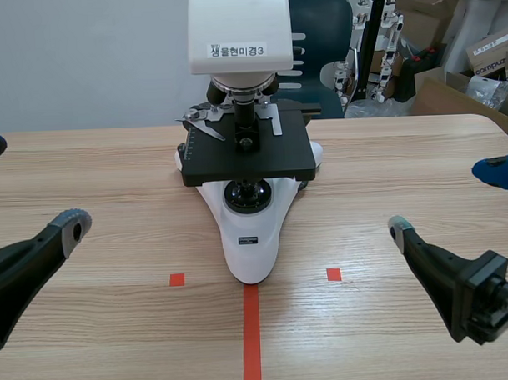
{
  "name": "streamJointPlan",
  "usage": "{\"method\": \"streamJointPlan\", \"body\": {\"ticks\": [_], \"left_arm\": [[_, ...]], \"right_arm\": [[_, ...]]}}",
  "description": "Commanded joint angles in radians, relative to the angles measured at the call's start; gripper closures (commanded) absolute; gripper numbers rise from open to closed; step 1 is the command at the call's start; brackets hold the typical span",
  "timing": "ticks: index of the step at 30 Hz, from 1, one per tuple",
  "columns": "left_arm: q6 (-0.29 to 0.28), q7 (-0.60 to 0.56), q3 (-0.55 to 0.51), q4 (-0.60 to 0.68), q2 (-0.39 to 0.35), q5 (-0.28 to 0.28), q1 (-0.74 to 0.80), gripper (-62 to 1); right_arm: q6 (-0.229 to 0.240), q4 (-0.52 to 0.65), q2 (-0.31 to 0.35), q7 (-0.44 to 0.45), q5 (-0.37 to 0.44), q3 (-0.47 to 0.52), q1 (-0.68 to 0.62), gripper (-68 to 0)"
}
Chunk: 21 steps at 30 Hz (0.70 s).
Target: Point at the objective lens
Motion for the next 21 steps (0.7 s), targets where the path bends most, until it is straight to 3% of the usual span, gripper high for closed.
{"method": "streamJointPlan", "body": {"ticks": [1, 4, 21], "left_arm": [[0.001, -0.005, 0.004, 0.006, 0.003, -0.026, -0.021, -62.3], [0.000, -0.009, 0.004, 0.006, 0.002, -0.057, -0.037, -62.3], [0.001, 0.016, 0.004, 0.008, 0.002, -0.033, -0.034, -62.3]], "right_arm": [[0.000, 0.006, 0.008, 0.012, 0.014, 0.006, 0.011, -67.9], [0.000, 0.006, 0.008, 0.011, 0.014, 0.006, 0.011, -67.9], [0.000, 0.006, 0.008, 0.011, 0.014, 0.006, 0.011, -67.9]]}}
